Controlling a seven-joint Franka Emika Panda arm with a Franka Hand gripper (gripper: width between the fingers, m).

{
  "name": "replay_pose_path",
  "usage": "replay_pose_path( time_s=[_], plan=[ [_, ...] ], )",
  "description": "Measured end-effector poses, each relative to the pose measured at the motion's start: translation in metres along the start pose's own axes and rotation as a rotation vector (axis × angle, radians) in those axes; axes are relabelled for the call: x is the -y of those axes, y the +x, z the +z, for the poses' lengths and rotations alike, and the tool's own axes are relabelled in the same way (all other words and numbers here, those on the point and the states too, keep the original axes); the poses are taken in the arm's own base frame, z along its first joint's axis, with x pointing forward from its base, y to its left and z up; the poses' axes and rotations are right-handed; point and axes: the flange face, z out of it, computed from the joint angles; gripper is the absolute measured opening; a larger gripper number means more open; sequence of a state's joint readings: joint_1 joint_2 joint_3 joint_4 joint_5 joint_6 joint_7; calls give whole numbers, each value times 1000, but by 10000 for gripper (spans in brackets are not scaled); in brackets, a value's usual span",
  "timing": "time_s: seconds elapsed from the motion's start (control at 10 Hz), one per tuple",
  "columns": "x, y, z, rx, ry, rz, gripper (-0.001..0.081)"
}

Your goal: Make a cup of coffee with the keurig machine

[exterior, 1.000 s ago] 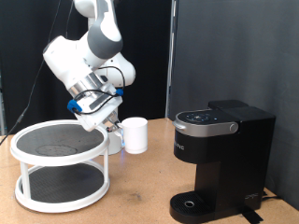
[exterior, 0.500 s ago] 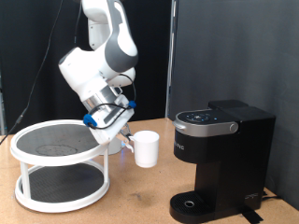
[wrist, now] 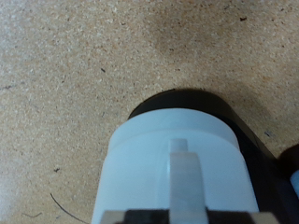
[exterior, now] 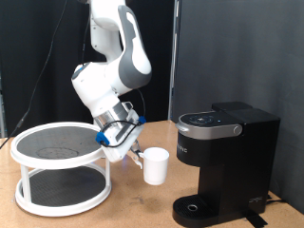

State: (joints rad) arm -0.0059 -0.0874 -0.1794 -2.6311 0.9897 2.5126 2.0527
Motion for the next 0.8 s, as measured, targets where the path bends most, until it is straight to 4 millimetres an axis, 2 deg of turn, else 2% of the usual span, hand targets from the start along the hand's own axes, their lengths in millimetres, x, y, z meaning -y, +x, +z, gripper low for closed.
replay_pose_path(
  time_s=[0.4,0.8],
  plan=[
    [1,-6,27,17,-16,-27,1],
    [-13,-17,44,33,-47,-78,1]
  ],
)
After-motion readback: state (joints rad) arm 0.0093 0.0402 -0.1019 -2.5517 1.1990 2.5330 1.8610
